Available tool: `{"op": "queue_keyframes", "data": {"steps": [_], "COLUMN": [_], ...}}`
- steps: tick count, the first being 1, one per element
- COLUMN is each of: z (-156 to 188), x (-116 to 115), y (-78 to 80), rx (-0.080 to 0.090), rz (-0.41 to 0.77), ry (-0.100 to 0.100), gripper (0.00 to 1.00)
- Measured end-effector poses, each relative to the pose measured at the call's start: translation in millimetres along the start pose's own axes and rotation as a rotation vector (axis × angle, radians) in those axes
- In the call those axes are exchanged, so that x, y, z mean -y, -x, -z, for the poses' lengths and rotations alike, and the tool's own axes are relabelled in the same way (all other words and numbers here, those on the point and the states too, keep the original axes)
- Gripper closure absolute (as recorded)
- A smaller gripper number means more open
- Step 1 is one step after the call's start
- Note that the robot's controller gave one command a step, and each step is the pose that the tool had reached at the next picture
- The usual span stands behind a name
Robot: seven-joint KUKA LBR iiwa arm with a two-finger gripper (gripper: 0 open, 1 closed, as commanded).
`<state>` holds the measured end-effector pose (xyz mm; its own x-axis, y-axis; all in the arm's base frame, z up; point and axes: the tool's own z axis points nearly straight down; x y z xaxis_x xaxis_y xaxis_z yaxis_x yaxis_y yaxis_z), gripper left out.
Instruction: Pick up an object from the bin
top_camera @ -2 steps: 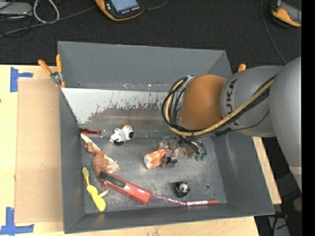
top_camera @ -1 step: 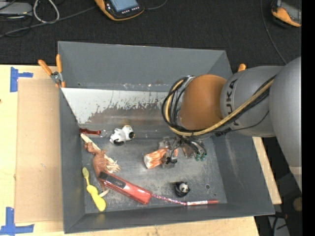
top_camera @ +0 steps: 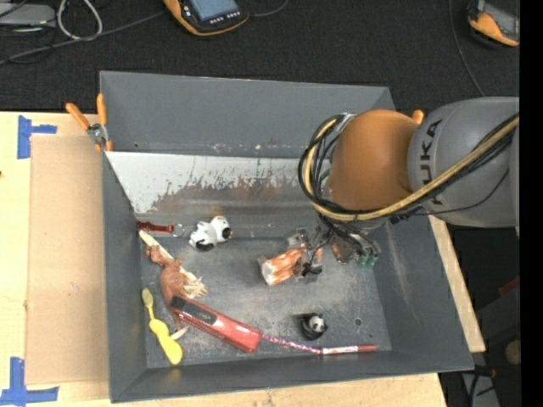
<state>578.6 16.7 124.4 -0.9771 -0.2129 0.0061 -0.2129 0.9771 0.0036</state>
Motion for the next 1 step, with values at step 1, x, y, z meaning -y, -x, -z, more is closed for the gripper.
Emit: {"op": "queue_keyframes", "data": {"steps": [1], "z": [78.2], "x": [-0.1], "y": [11.2], "rx": [0.000], "rz": [0.023], "ry": [0.000], "gripper": [1.00]}}
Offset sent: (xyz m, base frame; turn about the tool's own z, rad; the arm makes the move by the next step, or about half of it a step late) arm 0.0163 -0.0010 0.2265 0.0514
